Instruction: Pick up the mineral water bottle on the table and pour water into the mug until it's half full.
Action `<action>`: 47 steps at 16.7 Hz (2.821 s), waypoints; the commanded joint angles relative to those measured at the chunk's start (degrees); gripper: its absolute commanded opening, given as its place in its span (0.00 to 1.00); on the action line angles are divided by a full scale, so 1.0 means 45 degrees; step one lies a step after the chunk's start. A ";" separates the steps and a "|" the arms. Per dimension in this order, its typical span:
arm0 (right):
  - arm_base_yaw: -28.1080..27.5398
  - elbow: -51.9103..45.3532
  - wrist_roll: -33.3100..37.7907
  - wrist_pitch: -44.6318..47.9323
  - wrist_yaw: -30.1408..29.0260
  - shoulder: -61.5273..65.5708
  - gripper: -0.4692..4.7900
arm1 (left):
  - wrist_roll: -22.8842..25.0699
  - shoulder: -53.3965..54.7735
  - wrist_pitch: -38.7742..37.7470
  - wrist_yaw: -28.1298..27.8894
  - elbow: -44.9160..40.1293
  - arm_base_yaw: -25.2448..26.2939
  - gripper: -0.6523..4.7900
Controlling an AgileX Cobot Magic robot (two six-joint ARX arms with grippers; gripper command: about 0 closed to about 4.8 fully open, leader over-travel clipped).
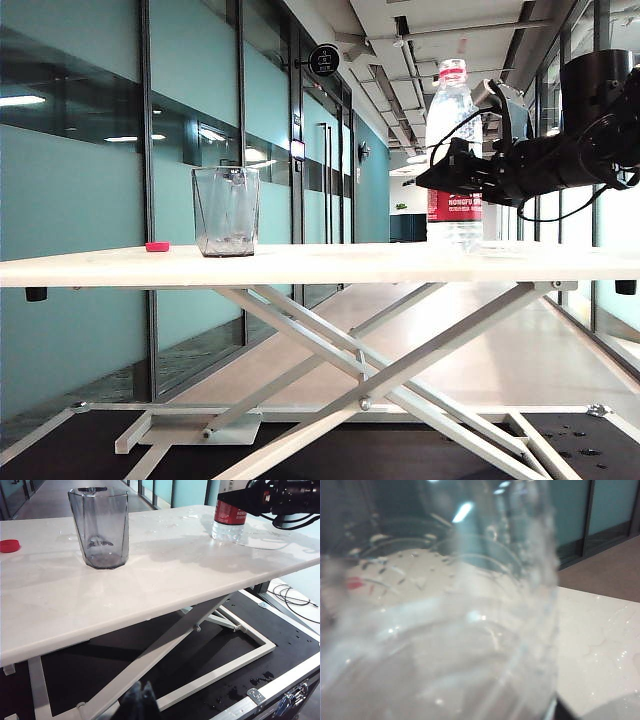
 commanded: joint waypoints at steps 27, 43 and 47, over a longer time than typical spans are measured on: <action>0.5149 0.5085 -0.7966 -0.9554 0.9389 -0.1059 0.41 | 0.0384 0.0005 -0.0505 0.0053 0.0024 -0.0015 0.11; 0.6547 0.5863 -1.2667 -1.0224 1.3478 0.0219 0.41 | 0.0384 0.0005 -0.0534 0.0005 0.0024 -0.0015 0.11; 0.6737 0.5872 -1.4008 -1.0200 1.4047 0.0214 0.41 | 0.0384 0.0005 -0.0529 0.0010 0.0024 -0.0010 0.11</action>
